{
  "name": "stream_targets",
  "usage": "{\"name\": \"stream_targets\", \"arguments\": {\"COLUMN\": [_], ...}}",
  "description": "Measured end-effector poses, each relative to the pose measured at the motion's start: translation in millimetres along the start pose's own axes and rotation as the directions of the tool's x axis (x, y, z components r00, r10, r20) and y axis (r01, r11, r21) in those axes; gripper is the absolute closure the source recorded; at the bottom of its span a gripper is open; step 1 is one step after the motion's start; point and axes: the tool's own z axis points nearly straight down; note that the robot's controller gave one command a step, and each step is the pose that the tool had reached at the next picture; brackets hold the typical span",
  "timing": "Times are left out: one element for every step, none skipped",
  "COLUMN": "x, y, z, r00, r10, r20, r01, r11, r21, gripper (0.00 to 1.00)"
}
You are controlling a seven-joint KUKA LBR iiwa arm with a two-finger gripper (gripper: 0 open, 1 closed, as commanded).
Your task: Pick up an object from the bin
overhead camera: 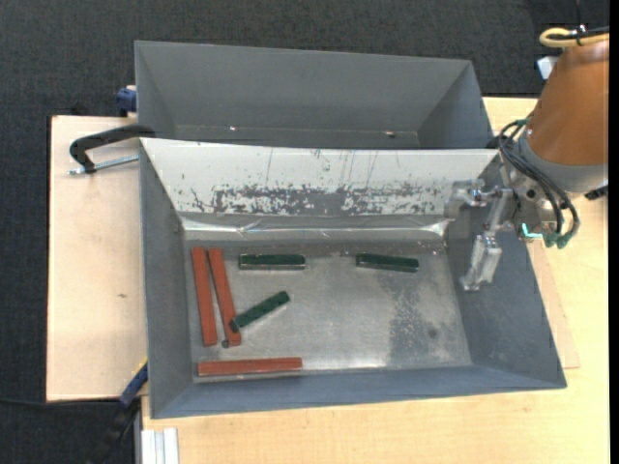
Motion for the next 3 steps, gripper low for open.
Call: {"name": "stream_targets", "arguments": {"x": [-0.3, -22.9, -36.6], "y": [0, 32, 31], "z": [0, 53, 96], "r00": [1.000, 0.999, 1.000], "r10": [-0.001, -0.040, 0.012], "r20": [0.001, 0.007, 0.000], "r01": [0.001, 0.040, -0.012], "r11": [1.000, 0.999, 1.000], "r21": [0.000, 0.002, -0.002], "gripper": [0.00, 0.00, 0.00]}}
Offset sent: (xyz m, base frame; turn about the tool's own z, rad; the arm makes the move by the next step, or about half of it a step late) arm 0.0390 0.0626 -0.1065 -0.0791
